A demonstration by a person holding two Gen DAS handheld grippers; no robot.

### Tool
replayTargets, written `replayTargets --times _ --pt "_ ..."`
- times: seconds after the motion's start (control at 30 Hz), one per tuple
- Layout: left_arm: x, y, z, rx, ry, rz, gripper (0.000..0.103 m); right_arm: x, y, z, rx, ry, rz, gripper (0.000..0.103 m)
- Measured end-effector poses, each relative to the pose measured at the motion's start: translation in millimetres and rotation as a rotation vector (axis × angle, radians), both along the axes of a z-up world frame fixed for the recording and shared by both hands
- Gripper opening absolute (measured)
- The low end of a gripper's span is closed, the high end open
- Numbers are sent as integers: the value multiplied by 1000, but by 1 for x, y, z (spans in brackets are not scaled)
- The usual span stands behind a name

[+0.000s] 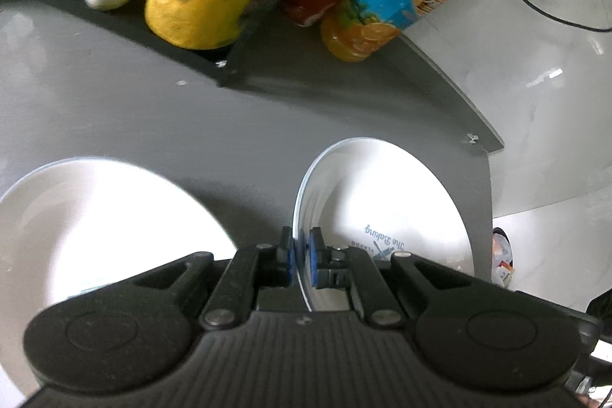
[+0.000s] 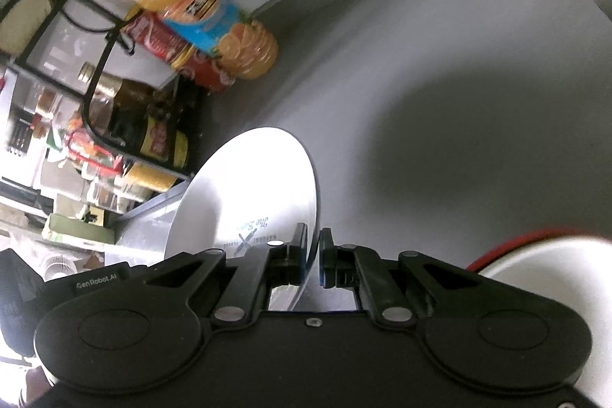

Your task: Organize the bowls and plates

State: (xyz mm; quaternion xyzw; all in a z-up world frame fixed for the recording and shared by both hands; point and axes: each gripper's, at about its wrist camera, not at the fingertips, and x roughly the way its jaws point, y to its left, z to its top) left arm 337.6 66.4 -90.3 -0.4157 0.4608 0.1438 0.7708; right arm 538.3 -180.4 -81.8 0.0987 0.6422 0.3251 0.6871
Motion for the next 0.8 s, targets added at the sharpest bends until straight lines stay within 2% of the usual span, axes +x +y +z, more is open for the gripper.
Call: replayTargets --times 0.8 --pt "-88 54 -10 5 29 17 6 -84 35 -2 9 27 18 6"
